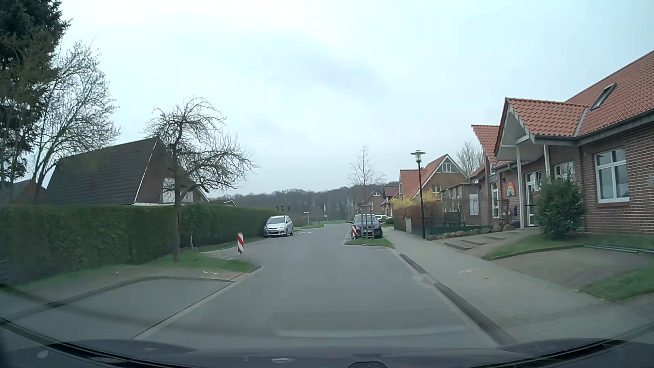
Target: Follow the waypoints while adhering to traffic rules and regulations
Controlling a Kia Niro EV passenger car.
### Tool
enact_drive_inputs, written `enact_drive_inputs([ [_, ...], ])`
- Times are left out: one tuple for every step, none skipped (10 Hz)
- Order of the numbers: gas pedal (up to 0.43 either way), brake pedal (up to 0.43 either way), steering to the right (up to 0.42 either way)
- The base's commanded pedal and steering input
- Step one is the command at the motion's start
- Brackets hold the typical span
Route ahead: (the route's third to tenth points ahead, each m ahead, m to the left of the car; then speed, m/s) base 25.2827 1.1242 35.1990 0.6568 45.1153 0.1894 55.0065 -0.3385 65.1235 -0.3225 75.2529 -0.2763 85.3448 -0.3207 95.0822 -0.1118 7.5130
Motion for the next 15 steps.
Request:
enact_drive_inputs([
  [0.240, 0.000, -0.028],
  [0.240, 0.000, -0.031],
  [0.240, 0.000, -0.033],
  [0.240, 0.000, -0.033],
  [0.240, 0.000, -0.033],
  [0.240, 0.000, -0.033],
  [0.240, 0.000, -0.034],
  [0.240, 0.000, -0.034],
  [0.240, 0.000, -0.034],
  [0.240, 0.000, -0.034],
  [0.240, 0.000, -0.034],
  [0.240, 0.000, -0.033],
  [0.240, 0.000, -0.026],
  [0.240, 0.000, -0.022],
  [0.240, 0.000, -0.019],
])
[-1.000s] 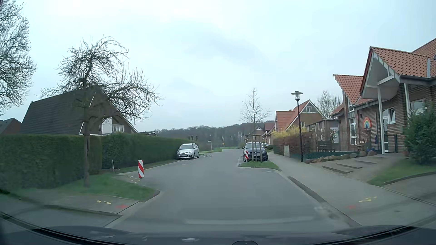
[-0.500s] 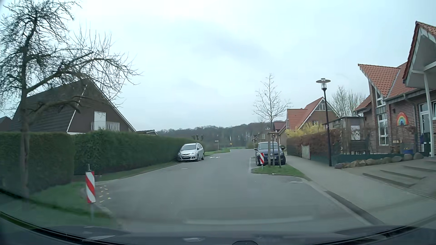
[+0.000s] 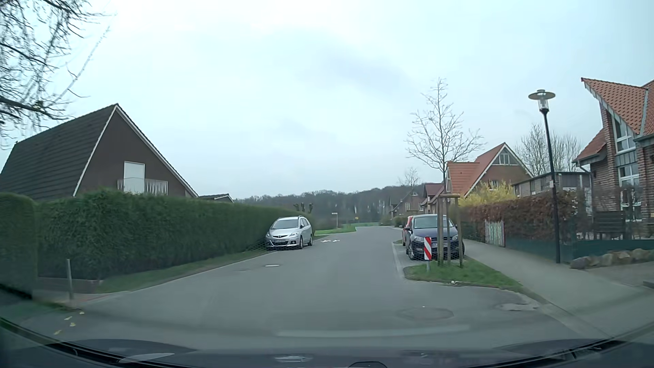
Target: Follow the waypoints while adhering to traffic rules and regulations
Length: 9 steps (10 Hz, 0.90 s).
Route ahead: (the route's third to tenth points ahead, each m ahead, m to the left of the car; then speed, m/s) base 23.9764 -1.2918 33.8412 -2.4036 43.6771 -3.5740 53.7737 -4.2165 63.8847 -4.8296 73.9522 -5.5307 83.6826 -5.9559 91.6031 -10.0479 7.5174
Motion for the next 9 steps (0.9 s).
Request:
enact_drive_inputs([
  [0.240, 0.000, -0.013],
  [0.240, 0.000, -0.010],
  [0.240, 0.000, -0.008],
  [0.240, 0.000, -0.005],
  [0.228, 0.000, -0.001],
  [0.228, 0.000, 0.000],
  [0.228, 0.000, 0.000],
  [0.228, 0.000, 0.006],
  [0.228, 0.000, 0.020],
])
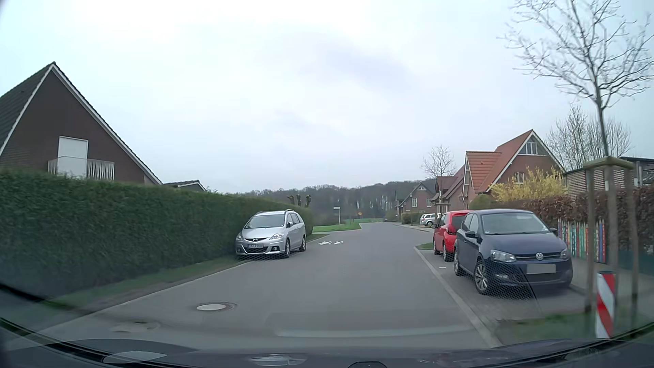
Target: Follow the waypoints while adhering to traffic rules and regulations
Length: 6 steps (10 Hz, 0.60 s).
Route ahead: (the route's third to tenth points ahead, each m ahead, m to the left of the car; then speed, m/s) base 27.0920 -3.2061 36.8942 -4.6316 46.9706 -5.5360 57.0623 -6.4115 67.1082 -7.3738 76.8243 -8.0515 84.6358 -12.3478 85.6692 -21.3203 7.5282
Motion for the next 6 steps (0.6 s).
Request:
enact_drive_inputs([
  [0.228, 0.000, 0.033],
  [0.228, 0.000, 0.039],
  [0.228, 0.000, 0.043],
  [0.228, 0.000, 0.044],
  [0.228, 0.000, 0.044],
  [0.228, 0.000, 0.048],
])
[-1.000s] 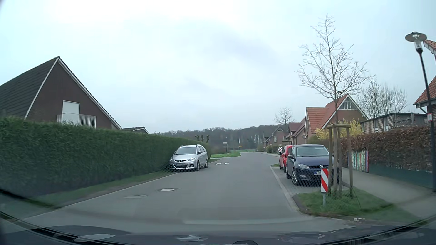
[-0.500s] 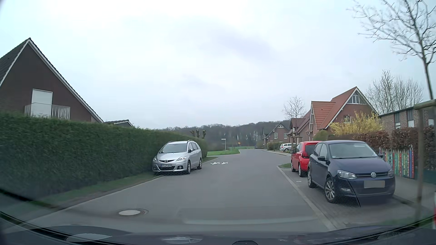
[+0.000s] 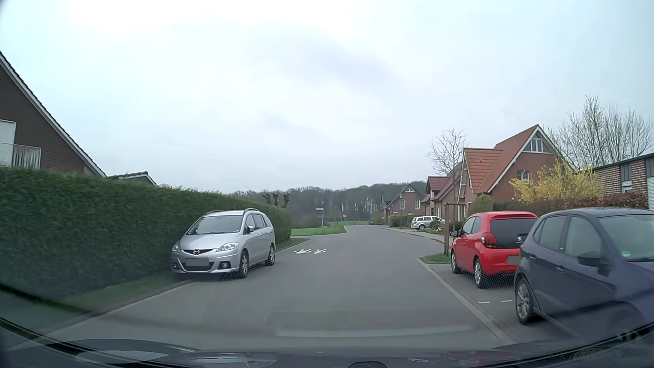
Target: Follow the waypoints while adhering to traffic rules and regulations
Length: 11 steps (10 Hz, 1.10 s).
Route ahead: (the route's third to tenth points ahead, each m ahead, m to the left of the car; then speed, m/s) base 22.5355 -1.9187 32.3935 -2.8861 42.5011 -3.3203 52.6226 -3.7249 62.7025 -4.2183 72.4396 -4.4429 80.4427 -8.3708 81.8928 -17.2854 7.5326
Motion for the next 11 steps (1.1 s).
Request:
enact_drive_inputs([
  [0.228, 0.000, 0.050],
  [0.228, 0.000, 0.050],
  [0.228, 0.000, 0.052],
  [0.228, 0.000, 0.052],
  [0.228, 0.000, 0.051],
  [0.220, 0.000, 0.052],
  [0.220, 0.000, 0.052],
  [0.209, 0.000, 0.052],
  [0.209, 0.000, 0.052],
  [0.197, 0.000, 0.052],
  [0.197, 0.000, 0.053],
])
